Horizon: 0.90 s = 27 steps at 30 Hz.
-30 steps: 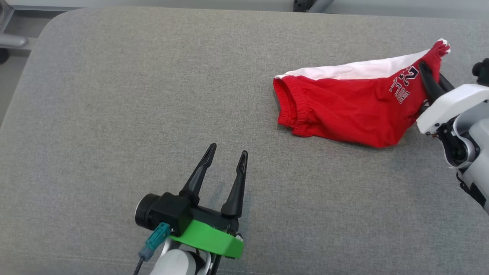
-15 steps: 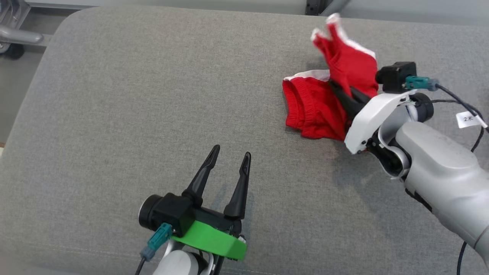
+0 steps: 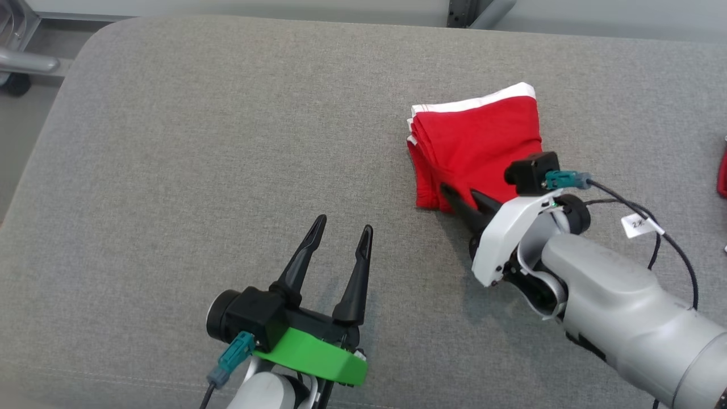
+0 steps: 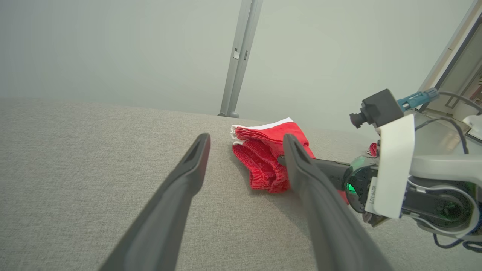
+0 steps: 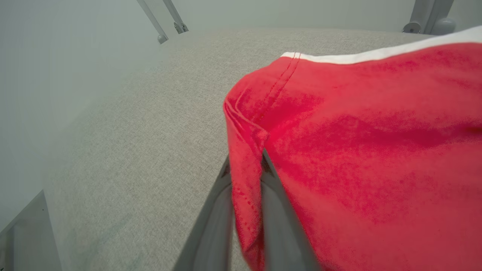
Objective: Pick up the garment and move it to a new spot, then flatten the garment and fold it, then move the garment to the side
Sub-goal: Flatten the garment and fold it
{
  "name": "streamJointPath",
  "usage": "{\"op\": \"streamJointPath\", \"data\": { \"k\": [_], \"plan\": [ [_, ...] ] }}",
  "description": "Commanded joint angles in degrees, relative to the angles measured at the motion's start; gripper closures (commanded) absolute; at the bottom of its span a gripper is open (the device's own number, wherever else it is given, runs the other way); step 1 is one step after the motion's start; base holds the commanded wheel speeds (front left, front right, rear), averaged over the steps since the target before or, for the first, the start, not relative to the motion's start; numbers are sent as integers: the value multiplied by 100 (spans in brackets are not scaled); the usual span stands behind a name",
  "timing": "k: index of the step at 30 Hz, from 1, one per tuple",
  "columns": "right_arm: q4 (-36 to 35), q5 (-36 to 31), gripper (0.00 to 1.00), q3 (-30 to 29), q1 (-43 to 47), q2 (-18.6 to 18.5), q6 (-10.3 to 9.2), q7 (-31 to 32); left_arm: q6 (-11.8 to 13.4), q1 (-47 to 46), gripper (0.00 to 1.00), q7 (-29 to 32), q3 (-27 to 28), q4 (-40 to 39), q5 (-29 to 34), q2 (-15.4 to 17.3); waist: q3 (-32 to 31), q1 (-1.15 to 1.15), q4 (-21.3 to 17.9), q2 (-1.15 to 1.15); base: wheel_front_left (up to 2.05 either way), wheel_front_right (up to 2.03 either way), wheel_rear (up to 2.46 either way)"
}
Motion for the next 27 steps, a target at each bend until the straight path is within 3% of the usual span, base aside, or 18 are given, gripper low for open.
{"op": "streamJointPath", "data": {
  "k": [1,6,12,15,26,27],
  "plan": [
    [35,84,0,33,128,82,-1,-63,-8,47,0,-15,2,-19,-27,6,-22,0,-30,0,0,0,0],
    [-78,245,0,157,482,432,-1,-316,9,97,0,-15,54,-10,32,5,-104,0,-153,0,0,0,0],
    [-432,76,0,82,953,578,-2,-401,15,177,0,-15,105,31,110,6,-244,0,-352,0,0,0,0],
    [-714,-370,0,-447,1321,569,-1,-399,49,283,0,-15,180,65,155,7,-365,0,-500,0,0,0,0],
    [-1931,-2913,0,-3332,3195,552,-2,-399,247,911,0,-15,814,97,396,8,-1007,0,-1054,0,0,0,0],
    [-1931,-2913,0,-3332,3195,552,-2,-399,247,911,0,-15,814,97,396,8,-1007,0,-1054,0,0,0,0]
  ]
}}
